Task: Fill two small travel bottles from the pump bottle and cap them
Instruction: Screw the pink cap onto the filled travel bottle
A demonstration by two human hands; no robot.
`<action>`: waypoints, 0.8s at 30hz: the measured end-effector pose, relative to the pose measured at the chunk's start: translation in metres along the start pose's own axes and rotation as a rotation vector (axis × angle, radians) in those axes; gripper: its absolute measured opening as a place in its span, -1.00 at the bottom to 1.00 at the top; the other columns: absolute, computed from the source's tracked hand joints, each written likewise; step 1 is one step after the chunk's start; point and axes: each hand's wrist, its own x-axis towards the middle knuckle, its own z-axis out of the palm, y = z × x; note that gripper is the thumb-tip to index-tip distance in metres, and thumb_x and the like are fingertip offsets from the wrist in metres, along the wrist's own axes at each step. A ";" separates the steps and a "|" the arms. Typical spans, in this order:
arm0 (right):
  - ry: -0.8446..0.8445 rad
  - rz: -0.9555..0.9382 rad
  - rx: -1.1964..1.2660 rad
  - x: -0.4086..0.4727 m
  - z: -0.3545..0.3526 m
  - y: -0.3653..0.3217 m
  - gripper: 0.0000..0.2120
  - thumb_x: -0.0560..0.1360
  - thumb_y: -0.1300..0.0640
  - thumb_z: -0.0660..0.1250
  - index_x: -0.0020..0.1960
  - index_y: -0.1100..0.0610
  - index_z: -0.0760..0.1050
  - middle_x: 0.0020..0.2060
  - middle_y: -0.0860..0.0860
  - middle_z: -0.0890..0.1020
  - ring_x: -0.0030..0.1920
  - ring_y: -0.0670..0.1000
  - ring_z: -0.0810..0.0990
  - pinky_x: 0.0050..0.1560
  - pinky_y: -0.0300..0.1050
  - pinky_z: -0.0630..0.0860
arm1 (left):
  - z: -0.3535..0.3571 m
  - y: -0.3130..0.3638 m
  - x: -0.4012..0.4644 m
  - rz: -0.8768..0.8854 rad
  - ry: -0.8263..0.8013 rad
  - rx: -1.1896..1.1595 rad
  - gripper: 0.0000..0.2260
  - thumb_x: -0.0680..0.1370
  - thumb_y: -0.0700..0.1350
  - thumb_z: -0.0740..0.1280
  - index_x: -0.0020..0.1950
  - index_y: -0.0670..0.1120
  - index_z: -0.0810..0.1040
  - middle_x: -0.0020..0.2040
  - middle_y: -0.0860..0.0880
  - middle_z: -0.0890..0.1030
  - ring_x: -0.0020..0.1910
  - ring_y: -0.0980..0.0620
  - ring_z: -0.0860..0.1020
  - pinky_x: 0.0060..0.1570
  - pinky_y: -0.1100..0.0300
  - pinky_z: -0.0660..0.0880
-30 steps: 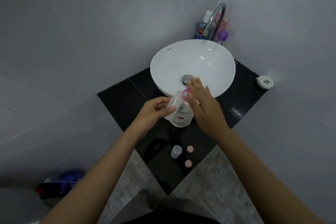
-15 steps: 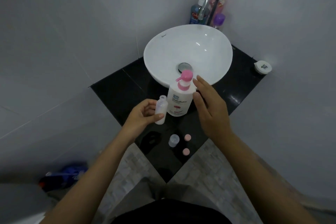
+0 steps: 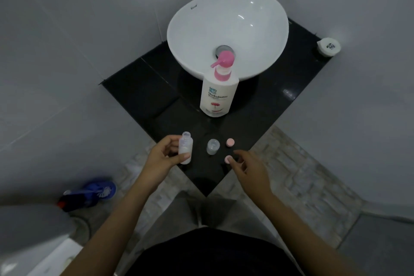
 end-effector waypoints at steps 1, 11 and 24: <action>-0.003 0.009 -0.006 0.001 0.004 0.001 -0.70 0.54 -0.07 0.28 0.16 0.09 0.54 -0.14 -0.09 0.53 -0.21 -0.16 0.47 -0.21 -0.33 0.39 | 0.000 0.001 0.000 0.004 -0.002 0.012 -0.67 0.42 -0.28 0.47 0.05 0.09 0.56 -0.12 0.23 0.66 -0.16 0.30 0.61 -0.22 0.49 0.49; -0.061 0.021 -0.110 0.017 0.033 0.018 -0.63 0.45 -0.05 0.40 0.20 0.06 0.49 -0.06 -0.04 0.54 -0.14 -0.12 0.44 -0.18 -0.25 0.36 | 0.006 0.012 -0.005 0.063 -0.044 0.011 -0.64 0.41 -0.31 0.47 0.06 0.08 0.56 -0.08 0.29 0.65 -0.10 0.33 0.61 -0.20 0.49 0.50; 0.004 0.123 0.589 0.012 -0.065 -0.058 -0.81 0.53 0.12 0.32 0.13 0.04 0.58 -0.15 -0.05 0.68 -0.29 -0.15 0.64 -0.31 -0.38 0.54 | 0.016 0.045 -0.011 0.167 -0.144 -0.062 -0.66 0.42 -0.21 0.47 0.09 0.16 0.59 0.06 0.21 0.65 0.07 0.22 0.61 -0.09 0.39 0.54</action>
